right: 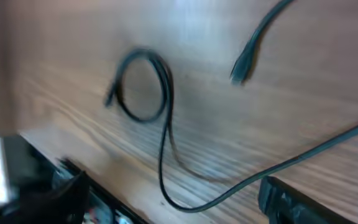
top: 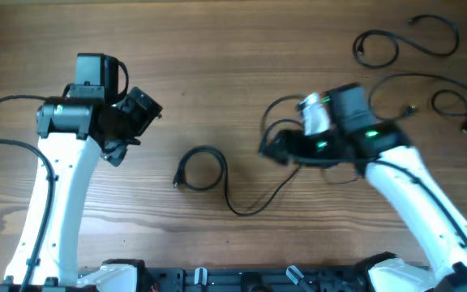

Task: Untangle cables
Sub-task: 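Reach the right gripper to the center cable and grasp it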

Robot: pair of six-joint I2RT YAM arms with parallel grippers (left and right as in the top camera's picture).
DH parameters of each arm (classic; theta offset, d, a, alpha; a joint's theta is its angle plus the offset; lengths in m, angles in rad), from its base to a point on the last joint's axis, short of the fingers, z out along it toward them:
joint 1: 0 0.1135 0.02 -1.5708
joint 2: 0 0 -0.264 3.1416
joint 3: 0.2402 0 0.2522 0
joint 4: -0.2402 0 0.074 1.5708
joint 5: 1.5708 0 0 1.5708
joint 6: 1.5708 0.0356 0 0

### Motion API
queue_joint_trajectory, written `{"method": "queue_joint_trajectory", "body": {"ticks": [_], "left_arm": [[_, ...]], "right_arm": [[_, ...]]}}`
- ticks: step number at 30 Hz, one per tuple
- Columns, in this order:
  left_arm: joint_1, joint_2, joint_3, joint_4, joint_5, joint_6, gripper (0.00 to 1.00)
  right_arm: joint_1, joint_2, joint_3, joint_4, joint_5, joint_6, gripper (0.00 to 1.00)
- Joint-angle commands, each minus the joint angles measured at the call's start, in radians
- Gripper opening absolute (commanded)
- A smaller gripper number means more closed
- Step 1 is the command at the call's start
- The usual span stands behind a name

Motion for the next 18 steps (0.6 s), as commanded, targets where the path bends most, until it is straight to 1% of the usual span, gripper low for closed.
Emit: {"method": "queue_joint_trajectory", "body": {"ticks": [1,2,4,7,9,11,12,14,15,16,18], "left_arm": [[0.052,0.037,0.002,-0.003,-0.020,0.028,1.00],[0.063,0.041,0.002,-0.003,-0.020,0.027,1.00],[0.101,0.043,0.002,-0.003,-0.015,0.007,1.00],[0.164,0.043,0.002,-0.011,0.010,-0.006,1.00],[0.169,0.043,0.002,-0.019,0.010,-0.006,1.00],[0.168,0.044,0.002,-0.033,0.010,-0.005,1.00],[0.169,0.044,0.002,-0.040,0.010,-0.001,1.00],[0.169,0.044,0.002,-0.045,0.010,-0.001,1.00],[0.169,0.044,0.002,-0.044,0.010,-0.001,1.00],[0.169,0.044,0.002,-0.044,0.010,-0.002,1.00],[0.169,0.044,0.002,-0.046,0.010,-0.001,1.00]], "right_arm": [[0.187,0.101,0.003,0.051,0.132,0.050,0.89],[0.241,0.162,0.037,0.057,0.151,0.056,0.88],[0.302,0.246,0.104,0.042,0.188,0.055,0.88],[0.389,0.439,0.356,-0.114,0.330,0.014,0.87],[0.414,0.515,0.452,-0.129,0.379,-0.004,0.87],[0.445,0.582,0.489,-0.059,0.397,-0.013,0.80],[0.455,0.606,0.489,-0.035,0.408,-0.012,0.73],[0.476,0.657,0.489,-0.001,0.414,-0.020,0.62],[0.492,0.687,0.489,0.023,0.414,-0.047,0.55],[0.505,0.705,0.489,0.033,0.415,-0.079,0.53],[0.527,0.727,0.489,0.036,0.488,-0.079,0.53]]}}
